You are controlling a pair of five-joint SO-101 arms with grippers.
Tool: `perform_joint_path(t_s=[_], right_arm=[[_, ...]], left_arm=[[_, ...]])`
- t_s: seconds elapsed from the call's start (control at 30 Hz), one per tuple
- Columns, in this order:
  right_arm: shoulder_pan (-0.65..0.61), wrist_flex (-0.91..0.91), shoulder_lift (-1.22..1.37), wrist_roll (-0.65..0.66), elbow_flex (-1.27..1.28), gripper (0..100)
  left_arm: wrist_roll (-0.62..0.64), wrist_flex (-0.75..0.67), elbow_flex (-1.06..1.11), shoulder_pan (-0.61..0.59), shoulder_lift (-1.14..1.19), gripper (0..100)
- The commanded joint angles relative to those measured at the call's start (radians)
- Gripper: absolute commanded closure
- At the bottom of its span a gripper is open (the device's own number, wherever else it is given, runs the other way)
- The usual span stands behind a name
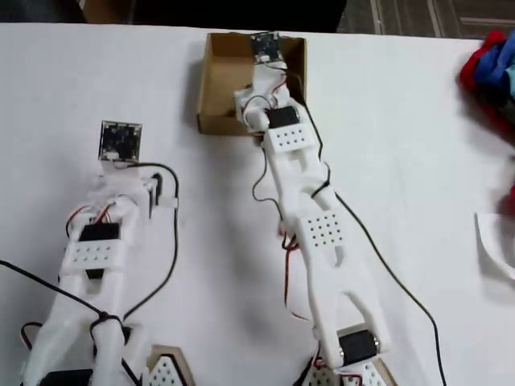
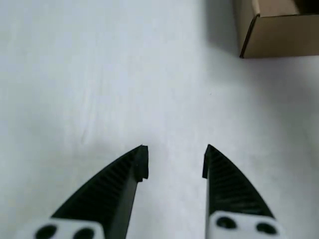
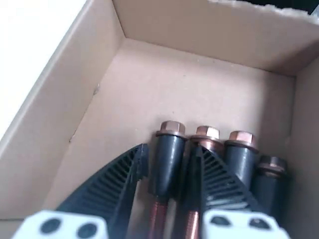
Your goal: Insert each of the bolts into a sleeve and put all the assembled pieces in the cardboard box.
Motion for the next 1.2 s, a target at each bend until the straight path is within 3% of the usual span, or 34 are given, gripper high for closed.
perform_joint_path(t_s=[0.0, 0.2, 0.33, 0.4, 0.6, 0.67, 0.83, 1.17], right_arm=[[0.008, -0.061, -0.033, 0.005, -0.041, 85.8], [0.033, 0.001, -0.044, 0.005, -0.186, 86.0], [0.045, 0.137, -0.064, 0.005, -0.270, 94.0], [0.050, 0.246, -0.119, 0.005, -0.262, 98.3], [0.074, 0.733, -0.305, 0.017, -0.258, 91.7], [0.044, 0.878, -0.344, 0.094, -0.258, 89.4], [-0.047, 0.917, -0.371, 0.595, -0.098, 85.3], [-0.039, 0.894, -0.262, 0.637, -0.023, 81.2]], left_arm=[[-0.020, -0.023, -0.002, -0.009, -0.031, 80], [-0.064, -0.023, -0.001, -0.009, -0.031, 80], [-0.064, -0.023, -0.001, -0.009, -0.031, 80], [-0.066, -0.023, -0.001, -0.009, -0.031, 80], [-0.066, -0.023, -0.001, -0.009, -0.031, 80], [-0.066, -0.023, -0.001, -0.009, -0.031, 80], [-0.066, -0.023, -0.002, -0.008, -0.031, 80], [-0.066, -0.023, -0.002, -0.011, -0.031, 80]])
